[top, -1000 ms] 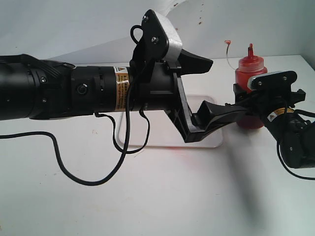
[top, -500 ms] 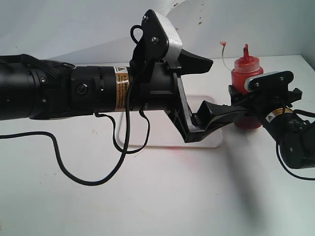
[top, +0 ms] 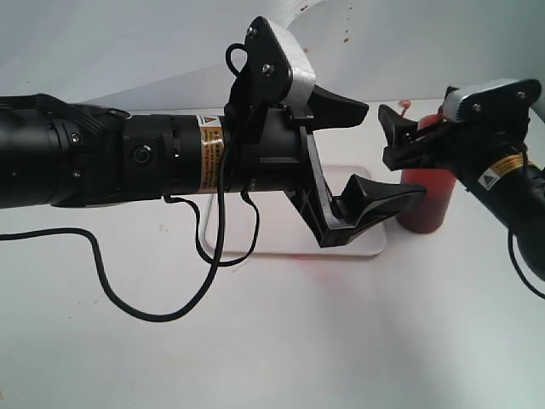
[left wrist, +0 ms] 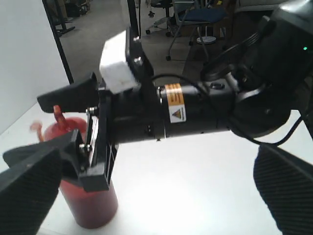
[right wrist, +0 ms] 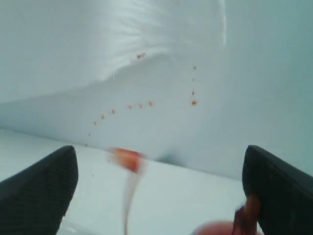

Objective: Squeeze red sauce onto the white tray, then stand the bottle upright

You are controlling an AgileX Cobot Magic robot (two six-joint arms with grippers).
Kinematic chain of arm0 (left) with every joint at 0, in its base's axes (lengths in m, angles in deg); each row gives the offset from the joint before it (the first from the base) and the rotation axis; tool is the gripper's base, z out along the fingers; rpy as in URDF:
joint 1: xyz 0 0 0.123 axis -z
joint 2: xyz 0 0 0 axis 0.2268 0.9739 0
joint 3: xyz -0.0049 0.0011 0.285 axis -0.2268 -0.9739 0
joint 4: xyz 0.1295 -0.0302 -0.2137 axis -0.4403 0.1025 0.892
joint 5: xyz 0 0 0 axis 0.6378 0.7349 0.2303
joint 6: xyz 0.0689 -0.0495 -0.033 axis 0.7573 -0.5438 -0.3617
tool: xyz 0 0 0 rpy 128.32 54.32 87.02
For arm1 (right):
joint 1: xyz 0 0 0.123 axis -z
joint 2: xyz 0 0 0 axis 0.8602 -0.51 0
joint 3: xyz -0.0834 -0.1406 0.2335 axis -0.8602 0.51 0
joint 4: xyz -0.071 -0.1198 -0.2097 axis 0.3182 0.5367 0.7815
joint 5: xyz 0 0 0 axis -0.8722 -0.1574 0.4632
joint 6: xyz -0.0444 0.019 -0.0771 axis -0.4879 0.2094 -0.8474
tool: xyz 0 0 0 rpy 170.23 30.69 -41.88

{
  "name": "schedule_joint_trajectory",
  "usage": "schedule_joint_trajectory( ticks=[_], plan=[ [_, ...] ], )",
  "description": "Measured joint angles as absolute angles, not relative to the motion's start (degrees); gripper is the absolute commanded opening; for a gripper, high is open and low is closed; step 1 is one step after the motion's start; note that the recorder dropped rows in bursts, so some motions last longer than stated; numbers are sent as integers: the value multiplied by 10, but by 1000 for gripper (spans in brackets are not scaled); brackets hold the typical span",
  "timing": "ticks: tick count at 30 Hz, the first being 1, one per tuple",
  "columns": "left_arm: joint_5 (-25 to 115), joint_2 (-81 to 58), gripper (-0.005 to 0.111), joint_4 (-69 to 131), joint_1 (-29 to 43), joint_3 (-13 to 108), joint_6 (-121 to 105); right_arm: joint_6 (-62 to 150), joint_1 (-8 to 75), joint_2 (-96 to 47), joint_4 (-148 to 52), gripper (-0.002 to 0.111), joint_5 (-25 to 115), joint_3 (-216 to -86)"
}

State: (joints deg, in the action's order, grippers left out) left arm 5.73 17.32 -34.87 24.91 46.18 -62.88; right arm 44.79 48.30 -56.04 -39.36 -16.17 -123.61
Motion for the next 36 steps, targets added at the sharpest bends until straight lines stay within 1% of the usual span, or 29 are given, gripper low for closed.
schedule_joint_trajectory(
  ticks=[9,13,16,17,21,26,27,28,29,31,32,34,36],
  plan=[
    [57,173,105,-349,249,462,-629,454,483,-413,-392,82,-162,-1236],
    [57,173,105,-349,249,462,-629,454,483,-325,-392,77,-140,-1236],
    [57,173,105,-349,249,462,-638,455,483,-244,-394,66,-102,-1235],
    [57,173,105,-349,249,462,-649,455,483,-220,-396,60,-81,-1235],
    [70,157,105,-351,249,462,-677,438,483,-110,-403,36,49,-1235],
    [126,95,105,-377,249,462,-705,388,483,2,-405,4,217,-1235],
    [145,77,104,-389,249,462,-719,383,483,20,-406,0,239,-1235],
    [166,59,103,-403,249,462,-737,382,483,36,-405,0,258,-1235],
    [182,44,99,-419,249,462,-755,382,483,47,-407,0,272,-1235],
    [219,6,86,-461,249,462,-812,382,483,73,-410,0,303,-1235],
    [230,-9,75,-479,249,462,-837,380,483,81,-411,0,314,-1235],
    [246,-48,47,-525,249,462,-895,380,483,97,-411,0,342,-1235],
    [249,-77,11,-564,249,462,-952,380,483,106,-413,0,368,-1235]
  ],
)
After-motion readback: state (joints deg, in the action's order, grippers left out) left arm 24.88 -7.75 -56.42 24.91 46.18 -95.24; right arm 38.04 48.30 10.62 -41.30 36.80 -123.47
